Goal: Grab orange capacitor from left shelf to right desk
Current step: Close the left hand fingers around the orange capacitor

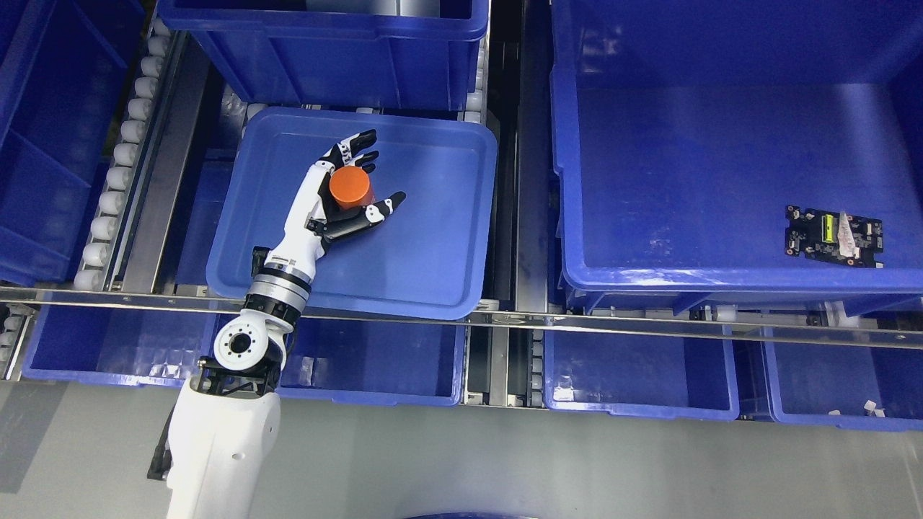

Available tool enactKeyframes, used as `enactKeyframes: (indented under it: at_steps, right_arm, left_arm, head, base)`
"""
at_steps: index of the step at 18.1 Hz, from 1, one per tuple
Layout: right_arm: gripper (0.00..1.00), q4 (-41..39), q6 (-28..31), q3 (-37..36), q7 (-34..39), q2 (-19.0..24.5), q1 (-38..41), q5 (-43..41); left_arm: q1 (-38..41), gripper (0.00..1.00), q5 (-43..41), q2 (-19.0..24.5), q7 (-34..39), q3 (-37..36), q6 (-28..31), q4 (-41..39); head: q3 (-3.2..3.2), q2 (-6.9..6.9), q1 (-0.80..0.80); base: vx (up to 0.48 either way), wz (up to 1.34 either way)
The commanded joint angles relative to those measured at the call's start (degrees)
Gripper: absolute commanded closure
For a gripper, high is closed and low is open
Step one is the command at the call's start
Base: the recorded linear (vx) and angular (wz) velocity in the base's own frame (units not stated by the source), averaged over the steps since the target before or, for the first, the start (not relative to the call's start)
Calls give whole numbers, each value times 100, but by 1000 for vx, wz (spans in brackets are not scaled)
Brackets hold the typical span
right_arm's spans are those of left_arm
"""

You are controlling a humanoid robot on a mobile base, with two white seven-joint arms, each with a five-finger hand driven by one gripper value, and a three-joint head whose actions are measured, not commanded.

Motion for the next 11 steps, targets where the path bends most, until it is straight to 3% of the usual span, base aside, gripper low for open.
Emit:
enactKeyframes:
  at_steps: [1, 2, 6, 7, 11]
  right_arm:
    - [0, -100, 15, -61, 2, -100, 132, 35]
    - [0, -100, 15, -61, 2, -100, 132, 35]
    - [0, -100, 15, -61, 2, -100, 132, 35]
    - [0, -100, 15, -61, 2, -100, 123, 35]
    - [0, -100, 15, -61, 2, -100, 132, 35]
  left_arm:
    - [-3, 51, -11, -34, -54, 134, -90, 122]
    - [-21, 56, -11, -43, -54, 152, -142, 140]
    - [-30, 95, -2, -69, -54, 328, -590, 166]
    - [-30, 99, -2, -92, -54, 363, -660, 184]
    - [-30, 99, 15, -92, -54, 407, -731, 184]
  head:
    - [0, 0, 0]
    - [0, 0, 0]
    - [0, 0, 0]
    - [0, 0, 0]
    - [0, 0, 0]
  base:
    - [0, 0]
    - [0, 0]
    - [0, 0]
    - [0, 0]
    - [0, 0]
